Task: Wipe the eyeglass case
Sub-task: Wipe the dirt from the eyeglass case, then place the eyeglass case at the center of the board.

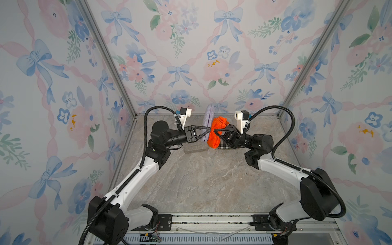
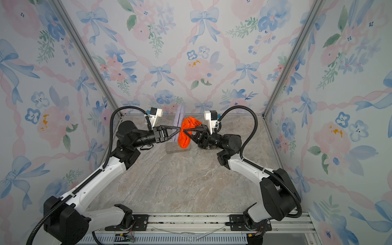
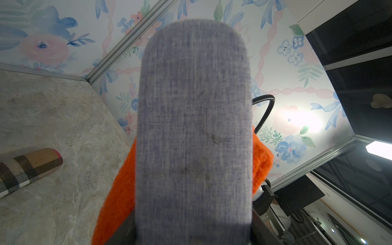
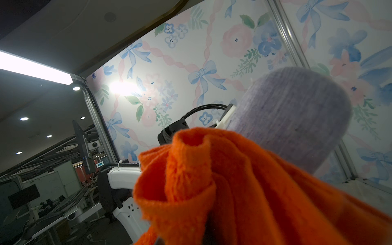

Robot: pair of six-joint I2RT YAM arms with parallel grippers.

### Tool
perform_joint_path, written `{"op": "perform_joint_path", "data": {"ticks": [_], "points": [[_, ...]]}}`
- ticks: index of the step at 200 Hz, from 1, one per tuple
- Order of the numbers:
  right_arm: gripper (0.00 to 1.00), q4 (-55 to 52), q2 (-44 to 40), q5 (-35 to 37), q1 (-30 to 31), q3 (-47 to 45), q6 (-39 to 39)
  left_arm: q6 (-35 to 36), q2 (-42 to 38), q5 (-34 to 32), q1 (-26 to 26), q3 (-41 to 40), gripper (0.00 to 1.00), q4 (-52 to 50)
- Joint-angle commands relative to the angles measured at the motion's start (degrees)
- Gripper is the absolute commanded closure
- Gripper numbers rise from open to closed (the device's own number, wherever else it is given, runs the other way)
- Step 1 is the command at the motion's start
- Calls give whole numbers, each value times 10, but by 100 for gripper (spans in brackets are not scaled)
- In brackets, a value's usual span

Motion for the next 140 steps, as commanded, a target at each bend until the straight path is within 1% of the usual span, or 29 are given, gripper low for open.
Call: {"op": "perform_joint_path", "data": {"ticks": [1,17,34,40,47,56,72,78,84,96,117,127,135,140], "points": [[100,-10,6,2,-18,85,15,0,-21,92,-30,-35,85,11],[100,-63,-3,-1,-22,113,-13,7,-28,93,-33,-54,86,10],[100,-144,-22,-1,-30,130,-65,15,-32,100,-34,-65,86,4],[100,-174,-30,1,-35,134,-83,28,-32,102,-35,-64,86,-9],[100,-206,-39,1,-44,139,-98,58,-34,103,-34,-56,86,-48],[100,-253,-54,3,-56,143,-117,136,-33,97,-35,-33,85,-136],[100,-389,-89,2,-77,154,-182,329,-8,58,-36,52,84,-369],[100,-458,-104,2,-83,158,-218,379,9,40,-36,79,85,-424],[100,-517,-118,7,-86,162,-260,410,23,25,-36,96,86,-461],[100,-637,-141,24,-93,170,-320,455,41,-5,-40,110,87,-490],[100,-779,-163,29,-111,186,-364,529,60,-72,-54,106,87,-490],[100,-846,-174,66,-118,189,-387,567,73,-112,-67,107,85,-493],[100,-909,-180,95,-120,196,-410,612,84,-142,-84,108,82,-500],[100,-944,-183,115,-121,201,-421,642,93,-165,-96,109,82,-505]]}}
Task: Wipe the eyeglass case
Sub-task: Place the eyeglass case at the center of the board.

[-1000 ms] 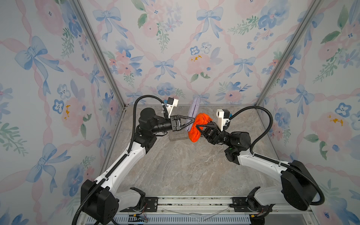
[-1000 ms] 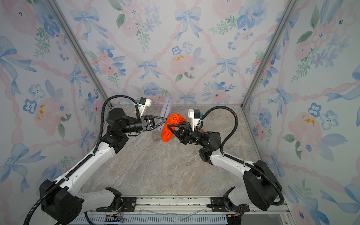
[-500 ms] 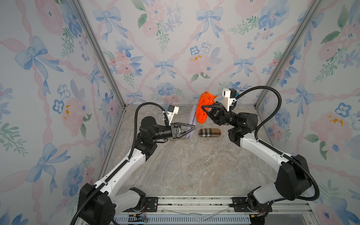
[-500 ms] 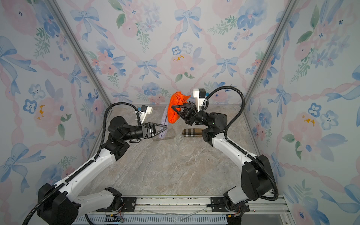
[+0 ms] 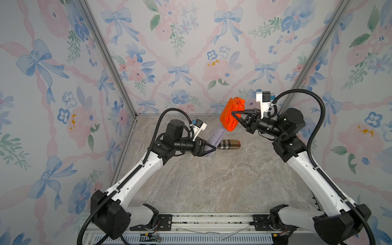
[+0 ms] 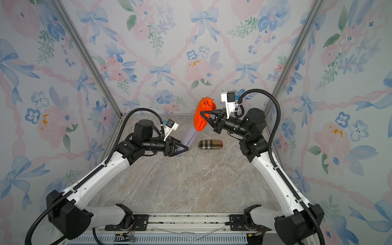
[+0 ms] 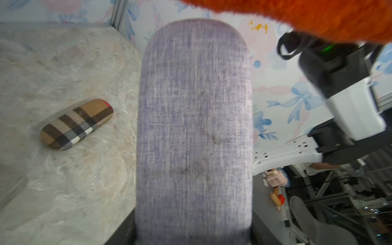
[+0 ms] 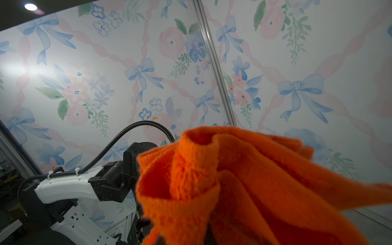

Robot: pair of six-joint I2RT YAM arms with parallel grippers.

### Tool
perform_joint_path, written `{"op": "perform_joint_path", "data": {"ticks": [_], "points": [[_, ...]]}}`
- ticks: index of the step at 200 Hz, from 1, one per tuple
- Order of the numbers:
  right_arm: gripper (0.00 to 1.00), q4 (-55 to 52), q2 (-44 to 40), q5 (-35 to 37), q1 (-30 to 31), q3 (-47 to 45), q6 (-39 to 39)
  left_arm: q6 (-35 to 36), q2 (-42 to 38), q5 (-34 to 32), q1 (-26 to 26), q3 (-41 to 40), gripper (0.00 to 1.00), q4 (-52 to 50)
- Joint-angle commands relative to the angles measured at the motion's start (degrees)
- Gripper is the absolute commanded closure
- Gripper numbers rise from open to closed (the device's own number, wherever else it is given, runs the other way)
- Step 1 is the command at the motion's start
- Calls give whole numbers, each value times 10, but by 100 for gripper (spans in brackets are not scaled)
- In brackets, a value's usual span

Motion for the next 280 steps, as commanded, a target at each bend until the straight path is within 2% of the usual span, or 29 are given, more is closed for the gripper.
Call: {"op": "perform_joint_path", "data": {"ticks": [1,26,51,72,101,124,219,244,280], "points": [[100,-259,-15,79,-13,25,-106,185,31,-111,-37,8,82,-64],[100,-352,-13,150,-27,24,-112,311,82,-217,-90,2,84,-71],[100,-408,-9,190,-42,25,-123,388,141,-293,-116,-1,86,-72],[100,-428,-19,203,-43,12,-139,455,178,-314,-124,-18,86,-72],[100,-422,-12,200,-45,-22,-144,474,228,-307,-132,-16,85,-70],[100,-407,3,196,-46,-34,-139,522,264,-314,-148,-13,84,-69],[100,-394,23,192,-51,-36,-148,530,335,-307,-170,-13,79,-69],[100,-393,18,194,-52,-37,-149,522,337,-298,-172,-19,73,-69],[100,-392,17,200,-56,-48,-156,511,342,-317,-179,-19,55,-69]]}}
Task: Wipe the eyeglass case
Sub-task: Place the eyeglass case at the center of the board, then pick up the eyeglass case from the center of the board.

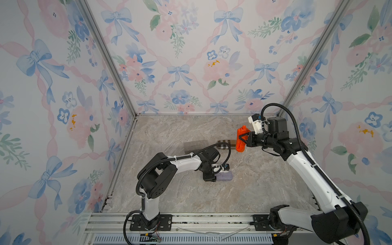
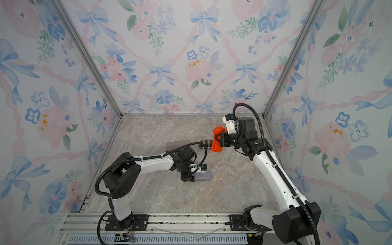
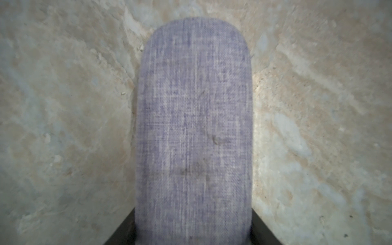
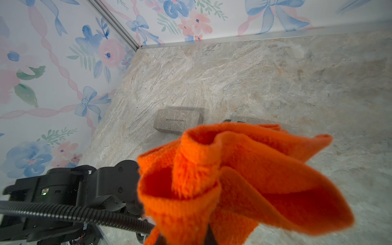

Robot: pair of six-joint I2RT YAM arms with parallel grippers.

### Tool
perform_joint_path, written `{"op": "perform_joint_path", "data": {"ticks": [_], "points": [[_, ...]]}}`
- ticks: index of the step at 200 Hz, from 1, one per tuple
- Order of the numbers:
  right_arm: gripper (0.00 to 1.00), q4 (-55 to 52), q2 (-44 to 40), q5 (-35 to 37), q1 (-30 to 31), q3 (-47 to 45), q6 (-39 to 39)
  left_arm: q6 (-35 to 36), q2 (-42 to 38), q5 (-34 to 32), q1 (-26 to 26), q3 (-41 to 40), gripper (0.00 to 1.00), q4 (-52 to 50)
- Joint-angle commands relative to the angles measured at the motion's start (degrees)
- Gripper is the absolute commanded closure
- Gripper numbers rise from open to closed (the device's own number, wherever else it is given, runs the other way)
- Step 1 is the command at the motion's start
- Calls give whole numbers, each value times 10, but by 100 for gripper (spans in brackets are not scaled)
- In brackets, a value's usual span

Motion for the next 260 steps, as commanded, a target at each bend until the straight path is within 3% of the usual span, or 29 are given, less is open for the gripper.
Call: {"op": "perform_joint_path", "data": {"ticks": [1,19,92,143,166,203,233,244,260], "points": [[100,9,-4,5,-9,-9,-12,-7,23,-11,-8,-5,55,-17],[100,0,0,4,-10,-1,-14,-12,27,-14,-9,-1,36,-16],[100,-17,-34,7,-10,-20,-11,-21,-4,-19,-17,7,9,-15],[100,-37,-69,4,-9,5,-3,-30,-109,-37,-20,17,6,-13],[100,-34,-82,13,-12,-3,-5,-55,-177,-55,-19,3,2,38],[100,-26,-60,9,-12,-8,-7,-118,-169,-163,-4,49,2,104],[100,-21,-33,7,-28,8,-16,-152,-115,-90,54,103,2,153],[100,-20,-25,-1,-41,17,-18,-138,-94,-77,71,104,9,195],[100,-15,-20,-12,-63,25,-15,-98,-54,-30,87,133,8,201]]}}
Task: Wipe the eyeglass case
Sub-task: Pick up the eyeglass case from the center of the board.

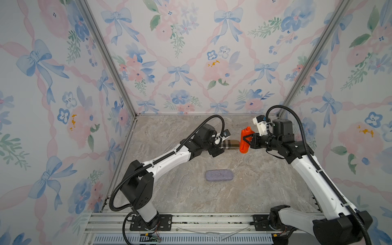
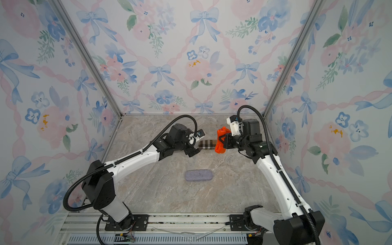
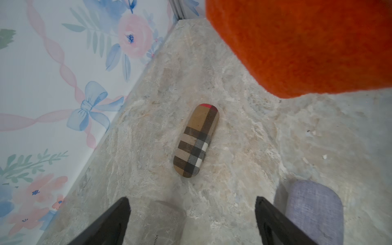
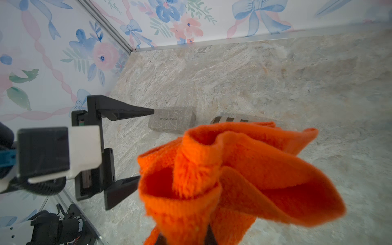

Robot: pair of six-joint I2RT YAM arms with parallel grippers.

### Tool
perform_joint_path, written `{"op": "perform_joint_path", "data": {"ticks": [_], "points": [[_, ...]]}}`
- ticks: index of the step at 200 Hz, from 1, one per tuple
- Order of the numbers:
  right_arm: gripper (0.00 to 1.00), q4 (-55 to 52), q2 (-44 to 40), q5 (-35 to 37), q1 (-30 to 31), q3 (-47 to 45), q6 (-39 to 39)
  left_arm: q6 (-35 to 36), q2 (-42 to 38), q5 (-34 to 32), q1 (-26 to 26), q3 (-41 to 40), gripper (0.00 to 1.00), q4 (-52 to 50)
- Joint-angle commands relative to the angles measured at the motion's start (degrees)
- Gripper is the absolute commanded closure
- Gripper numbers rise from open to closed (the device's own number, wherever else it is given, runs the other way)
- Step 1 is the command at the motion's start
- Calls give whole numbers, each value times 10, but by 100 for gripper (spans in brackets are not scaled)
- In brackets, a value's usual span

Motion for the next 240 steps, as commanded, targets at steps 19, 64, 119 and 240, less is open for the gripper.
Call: {"op": "perform_joint_path", "data": {"ticks": [19,64,119,240], "points": [[100,28,4,-41,-64,25,7,94,111,114,28,98,6,-16],[100,62,22,-95,-124,14,43,185,251,177,43,239,9,-120],[100,65,32,-101,-126,25,50,212,363,206,48,345,9,-161],[100,67,12,-116,-129,-8,45,189,452,213,56,381,17,-173]]}}
